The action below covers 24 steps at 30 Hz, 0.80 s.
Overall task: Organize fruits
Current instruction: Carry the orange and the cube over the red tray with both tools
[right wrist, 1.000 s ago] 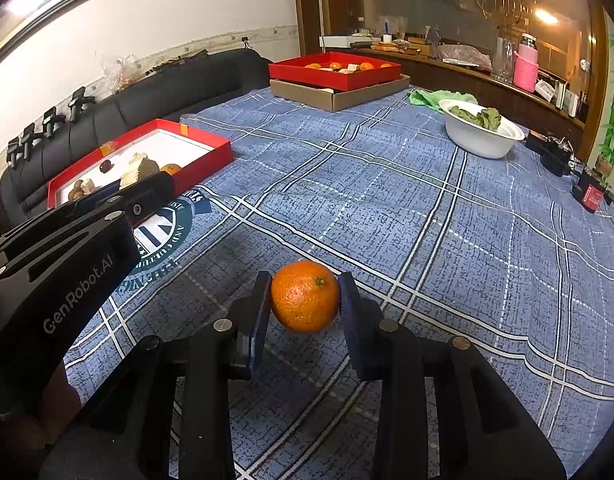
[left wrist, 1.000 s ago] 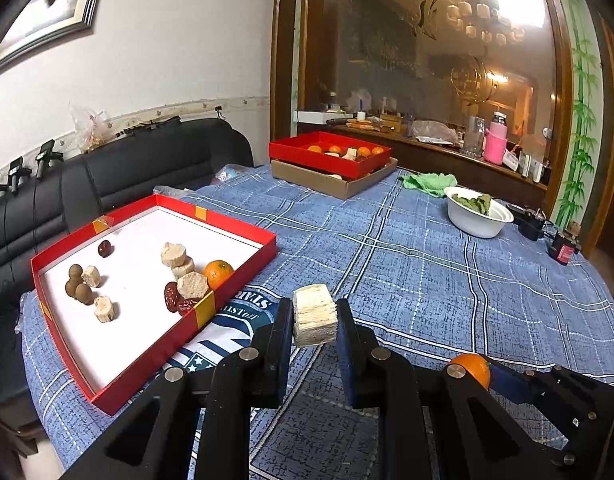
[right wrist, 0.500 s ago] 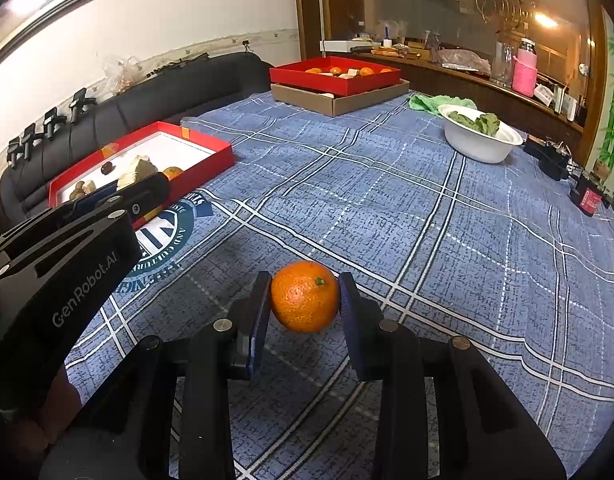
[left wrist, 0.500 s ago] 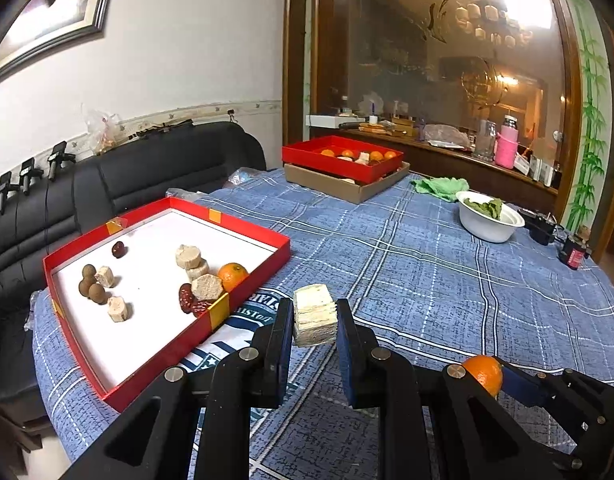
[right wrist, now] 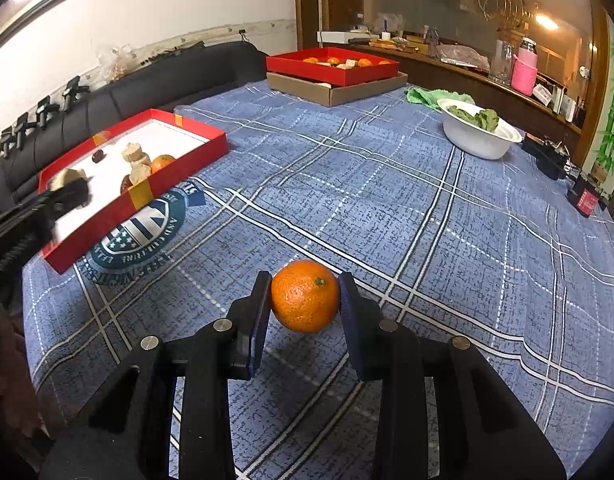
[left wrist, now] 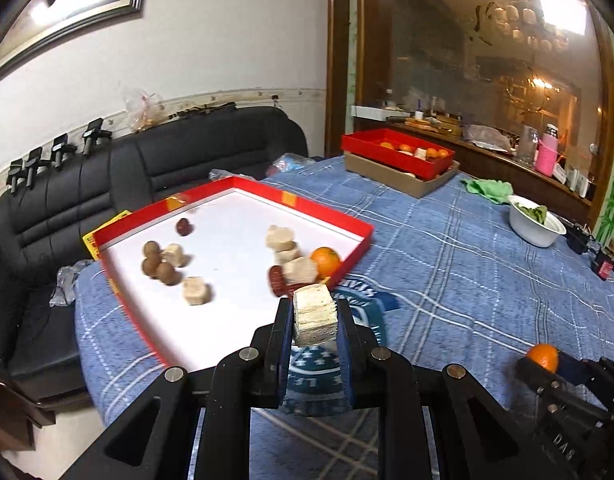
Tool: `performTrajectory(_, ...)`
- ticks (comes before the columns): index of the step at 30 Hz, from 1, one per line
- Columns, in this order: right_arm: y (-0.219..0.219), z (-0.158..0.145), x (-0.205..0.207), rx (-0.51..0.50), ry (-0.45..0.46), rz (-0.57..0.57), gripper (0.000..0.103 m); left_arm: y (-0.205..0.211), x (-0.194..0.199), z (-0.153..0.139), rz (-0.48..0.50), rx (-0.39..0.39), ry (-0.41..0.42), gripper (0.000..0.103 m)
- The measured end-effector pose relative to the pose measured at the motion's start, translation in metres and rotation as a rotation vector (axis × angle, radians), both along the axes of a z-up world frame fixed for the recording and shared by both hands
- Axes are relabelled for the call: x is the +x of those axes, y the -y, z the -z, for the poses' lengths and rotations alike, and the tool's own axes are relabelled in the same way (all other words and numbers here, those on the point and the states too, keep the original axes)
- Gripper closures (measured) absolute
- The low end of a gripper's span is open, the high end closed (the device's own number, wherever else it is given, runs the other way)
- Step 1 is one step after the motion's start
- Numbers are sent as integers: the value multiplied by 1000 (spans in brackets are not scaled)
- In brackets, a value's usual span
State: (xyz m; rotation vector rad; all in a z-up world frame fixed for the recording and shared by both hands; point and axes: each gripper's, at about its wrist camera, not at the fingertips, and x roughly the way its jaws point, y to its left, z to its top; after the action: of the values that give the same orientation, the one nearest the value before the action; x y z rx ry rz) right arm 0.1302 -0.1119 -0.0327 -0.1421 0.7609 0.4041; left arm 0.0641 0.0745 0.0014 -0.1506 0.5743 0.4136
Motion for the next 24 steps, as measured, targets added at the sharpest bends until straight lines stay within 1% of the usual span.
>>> performTrajectory(7, -6, -1, -2, -35, -5, 2, 71, -18, -7, 2, -27, 3, -17, 84)
performTrajectory(16, -24, -12, -6, -60, 8, -34, 71, -32, -5, 1, -42, 16, -41, 84)
performTrajectory(24, -60, -27, -5, -67, 34, -102, 71, -58, 0, -2, -82, 18, -68, 84)
